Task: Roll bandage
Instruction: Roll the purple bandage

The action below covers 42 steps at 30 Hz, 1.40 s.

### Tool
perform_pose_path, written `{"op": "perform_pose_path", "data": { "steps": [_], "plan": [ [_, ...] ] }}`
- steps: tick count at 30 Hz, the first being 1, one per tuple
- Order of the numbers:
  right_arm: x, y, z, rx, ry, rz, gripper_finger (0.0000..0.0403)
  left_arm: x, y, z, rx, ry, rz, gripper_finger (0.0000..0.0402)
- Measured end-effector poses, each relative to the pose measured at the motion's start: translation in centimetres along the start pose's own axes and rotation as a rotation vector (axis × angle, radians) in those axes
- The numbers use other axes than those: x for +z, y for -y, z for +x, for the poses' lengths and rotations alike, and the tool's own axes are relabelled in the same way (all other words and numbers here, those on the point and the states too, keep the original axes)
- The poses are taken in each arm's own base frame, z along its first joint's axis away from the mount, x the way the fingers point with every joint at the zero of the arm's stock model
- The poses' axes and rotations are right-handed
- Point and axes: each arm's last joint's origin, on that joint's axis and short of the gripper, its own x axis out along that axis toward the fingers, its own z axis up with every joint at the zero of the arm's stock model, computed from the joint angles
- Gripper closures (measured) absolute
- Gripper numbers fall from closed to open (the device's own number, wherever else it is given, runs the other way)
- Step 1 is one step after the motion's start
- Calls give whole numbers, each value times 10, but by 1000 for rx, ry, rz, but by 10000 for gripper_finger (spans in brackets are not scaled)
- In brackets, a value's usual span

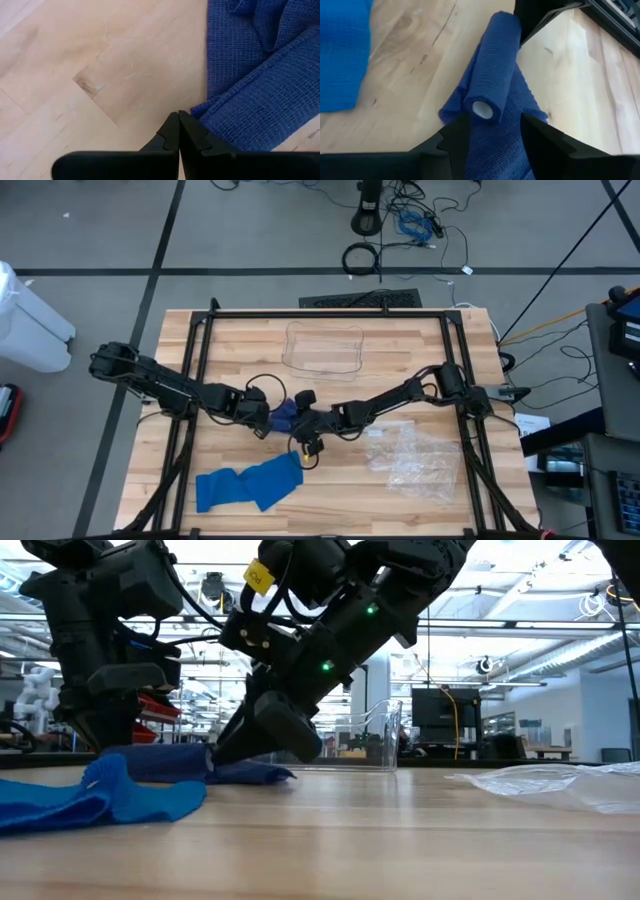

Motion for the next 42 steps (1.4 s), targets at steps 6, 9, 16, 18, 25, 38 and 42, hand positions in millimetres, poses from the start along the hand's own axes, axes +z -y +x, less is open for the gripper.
{"op": "perform_pose_path", "data": {
  "steps": [6, 9, 16, 18, 25, 38, 42],
  "plan": [
    [-4, -1, 10, -7, 31, 2, 252, 0, 1, 0, -11, 6, -2, 402],
    [-7, -2, 13, -8, 32, -7, 263, 1, 1, 0, -15, 7, -4, 401],
    [-1, -1, 14, -36, 99, 6, 282, 3, 5, 0, -55, 24, -9, 402],
    [0, 0, 14, -41, 113, 7, 285, 3, 6, 0, -67, 31, -10, 402],
    [2, 0, 18, 25, 204, 75, 306, 5, 8, 0, -87, 56, -10, 402],
    [3, 5, 12, -100, 128, 51, 399, 6, 15, -4, -121, 126, 103, 401],
    [15, 10, -7, -104, 105, 50, 400, 8, 13, -13, -112, 201, 137, 401]
  ]
}}
